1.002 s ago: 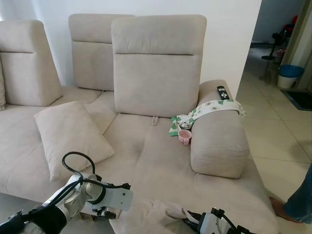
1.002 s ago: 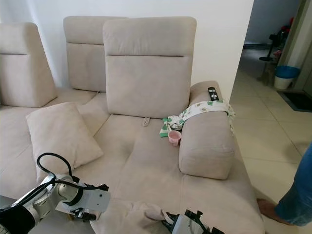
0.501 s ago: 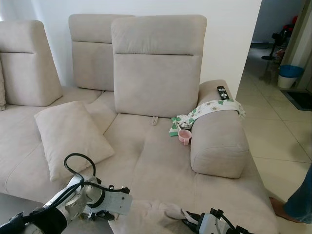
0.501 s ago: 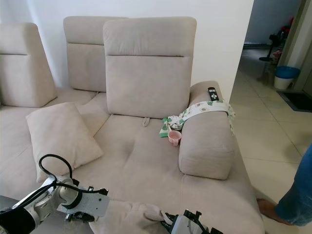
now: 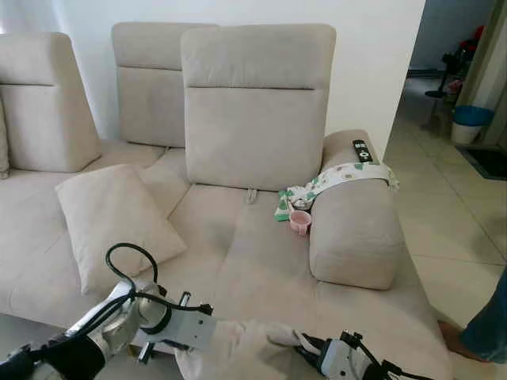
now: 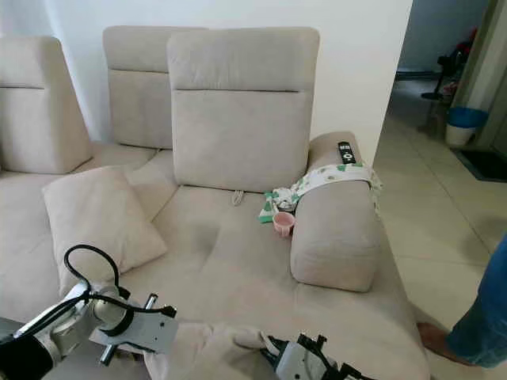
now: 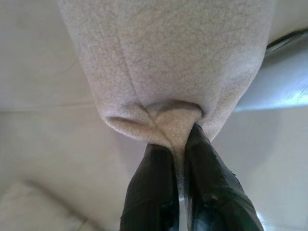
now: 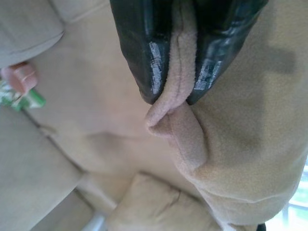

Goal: Move the pillow to the sofa from floor

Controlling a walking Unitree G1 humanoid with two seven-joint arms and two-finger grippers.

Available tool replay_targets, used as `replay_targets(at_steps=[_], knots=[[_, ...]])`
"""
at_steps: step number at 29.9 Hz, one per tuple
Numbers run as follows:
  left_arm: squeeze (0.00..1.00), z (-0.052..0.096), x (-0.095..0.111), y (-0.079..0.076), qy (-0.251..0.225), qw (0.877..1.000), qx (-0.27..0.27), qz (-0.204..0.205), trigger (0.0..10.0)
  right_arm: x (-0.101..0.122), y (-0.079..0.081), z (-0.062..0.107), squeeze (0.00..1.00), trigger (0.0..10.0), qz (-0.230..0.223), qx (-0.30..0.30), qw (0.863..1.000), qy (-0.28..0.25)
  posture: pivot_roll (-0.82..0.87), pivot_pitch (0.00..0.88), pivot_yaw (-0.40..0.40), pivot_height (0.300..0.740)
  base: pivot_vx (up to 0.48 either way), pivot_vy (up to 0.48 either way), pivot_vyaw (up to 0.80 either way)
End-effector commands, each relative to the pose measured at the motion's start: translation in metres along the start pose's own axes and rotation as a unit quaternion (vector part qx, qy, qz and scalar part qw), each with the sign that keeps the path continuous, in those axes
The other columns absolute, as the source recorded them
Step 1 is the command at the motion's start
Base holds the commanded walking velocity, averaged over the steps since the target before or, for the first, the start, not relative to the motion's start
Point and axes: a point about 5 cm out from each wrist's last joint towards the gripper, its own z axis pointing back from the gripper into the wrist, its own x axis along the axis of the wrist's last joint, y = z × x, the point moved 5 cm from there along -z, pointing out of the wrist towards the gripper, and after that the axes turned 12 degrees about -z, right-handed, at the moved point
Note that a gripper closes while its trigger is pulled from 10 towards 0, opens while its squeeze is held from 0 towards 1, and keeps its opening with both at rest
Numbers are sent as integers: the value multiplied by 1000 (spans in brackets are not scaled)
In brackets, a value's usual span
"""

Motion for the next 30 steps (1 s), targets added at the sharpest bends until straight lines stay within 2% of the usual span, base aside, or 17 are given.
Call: replay_targets(at_steps=[1,10,14,30], knots=[[0,8,-3,9,12,1000,19,-15,10000,24,-11,-4,0,10000,18,-21,998,-49,-39,0,26,550,0,0,0],[0,21,-12,10,29,999,19,-32,10000,37,-10,-9,0,10000,24,-24,997,-76,-31,0,19,570,0,0,0],[0,25,-18,13,39,998,22,-36,10000,44,-15,-11,0,10000,25,-32,995,-88,-31,0,20,585,0,0,0],[0,24,-15,20,38,998,28,-48,10000,50,-22,-12,0,10000,18,-50,994,-98,-41,0,11,624,0,0,0]])
